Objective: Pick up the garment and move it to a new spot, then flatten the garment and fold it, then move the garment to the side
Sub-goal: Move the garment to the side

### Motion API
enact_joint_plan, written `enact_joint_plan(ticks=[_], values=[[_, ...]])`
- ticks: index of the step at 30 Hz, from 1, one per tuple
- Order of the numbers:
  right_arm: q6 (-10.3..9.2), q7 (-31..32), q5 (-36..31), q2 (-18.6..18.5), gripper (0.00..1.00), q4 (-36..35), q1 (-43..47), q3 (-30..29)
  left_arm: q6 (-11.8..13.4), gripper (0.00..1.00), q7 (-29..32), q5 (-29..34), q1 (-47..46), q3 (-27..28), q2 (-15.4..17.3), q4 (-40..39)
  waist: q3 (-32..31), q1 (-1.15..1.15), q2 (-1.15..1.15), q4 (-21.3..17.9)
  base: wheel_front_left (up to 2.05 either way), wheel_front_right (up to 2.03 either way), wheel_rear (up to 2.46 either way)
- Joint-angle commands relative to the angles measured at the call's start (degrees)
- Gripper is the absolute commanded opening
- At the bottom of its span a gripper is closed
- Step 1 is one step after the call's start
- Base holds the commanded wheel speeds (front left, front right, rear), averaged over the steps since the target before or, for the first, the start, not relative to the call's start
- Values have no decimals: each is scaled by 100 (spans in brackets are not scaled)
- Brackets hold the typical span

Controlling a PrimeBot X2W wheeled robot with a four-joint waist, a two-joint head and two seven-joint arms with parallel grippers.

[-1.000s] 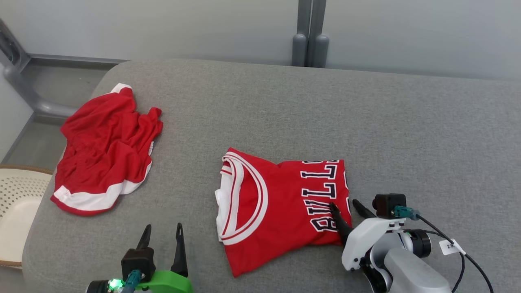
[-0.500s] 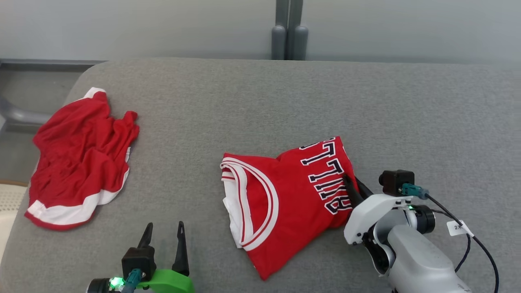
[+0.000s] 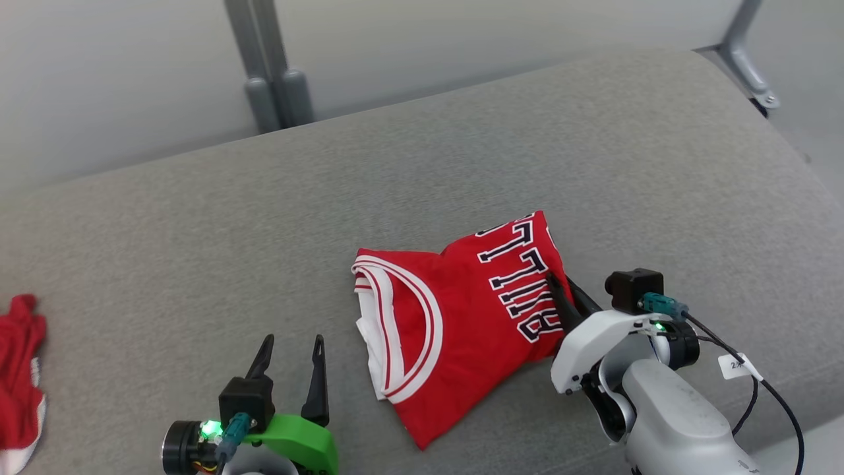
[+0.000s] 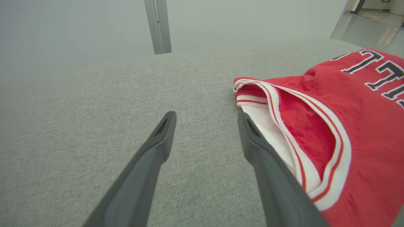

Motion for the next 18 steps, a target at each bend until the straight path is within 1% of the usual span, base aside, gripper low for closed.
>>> enact_joint_plan(ticks=[1, 4, 9, 14, 18], values=[[-11, -16, -6, -21, 0, -57, 28, 6, 27, 100, 0, -67, -120, -23, 26, -3, 44, 0, 0, -1356, 0, 0, 0], [-11, -17, 34, -14, 0, -103, 25, 55, 61, 100, 0, -77, -190, -76, 28, -19, 130, 0, 0, -1649, 0, 0, 0], [-10, -17, 41, -35, 0, -215, -21, -128, -20, 100, 0, 34, -392, -195, 30, 151, 391, 0, 0, -1759, 0, 0, 0], [-10, -16, -71, -19, 0, -214, -183, -129, 2, 100, 0, 141, -474, -89, 34, 194, 582, 0, 0, -1748, 0, 0, 0], [-10, -17, -165, -36, 0, -176, -398, -314, -53, 100, 0, 339, -546, -34, 33, 186, 807, 0, 0, -1458, 0, 0, 0]])
